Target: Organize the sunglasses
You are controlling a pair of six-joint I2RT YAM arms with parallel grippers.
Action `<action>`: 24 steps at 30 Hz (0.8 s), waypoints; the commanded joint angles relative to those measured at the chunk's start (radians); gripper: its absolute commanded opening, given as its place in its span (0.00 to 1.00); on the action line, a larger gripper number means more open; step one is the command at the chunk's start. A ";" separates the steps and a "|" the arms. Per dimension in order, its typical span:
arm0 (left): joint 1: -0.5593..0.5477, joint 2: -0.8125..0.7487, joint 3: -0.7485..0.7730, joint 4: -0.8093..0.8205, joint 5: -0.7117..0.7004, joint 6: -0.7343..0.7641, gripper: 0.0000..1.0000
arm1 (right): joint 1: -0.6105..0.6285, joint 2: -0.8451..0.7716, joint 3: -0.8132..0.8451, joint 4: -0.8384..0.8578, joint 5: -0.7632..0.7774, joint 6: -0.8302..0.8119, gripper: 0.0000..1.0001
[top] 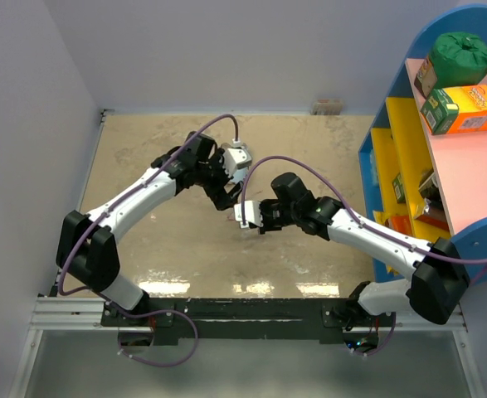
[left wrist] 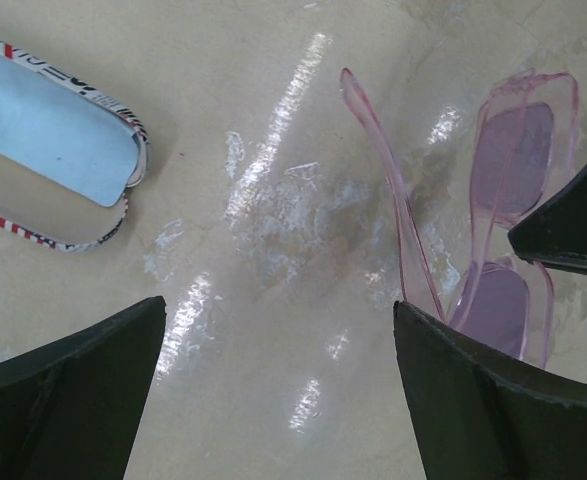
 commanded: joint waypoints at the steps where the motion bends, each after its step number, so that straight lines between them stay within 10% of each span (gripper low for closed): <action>1: -0.024 0.000 0.032 -0.026 0.061 0.031 1.00 | -0.001 -0.033 0.005 0.027 -0.022 -0.004 0.00; 24: -0.080 -0.016 0.081 -0.070 0.017 0.060 1.00 | 0.001 -0.046 -0.001 0.031 -0.006 -0.005 0.00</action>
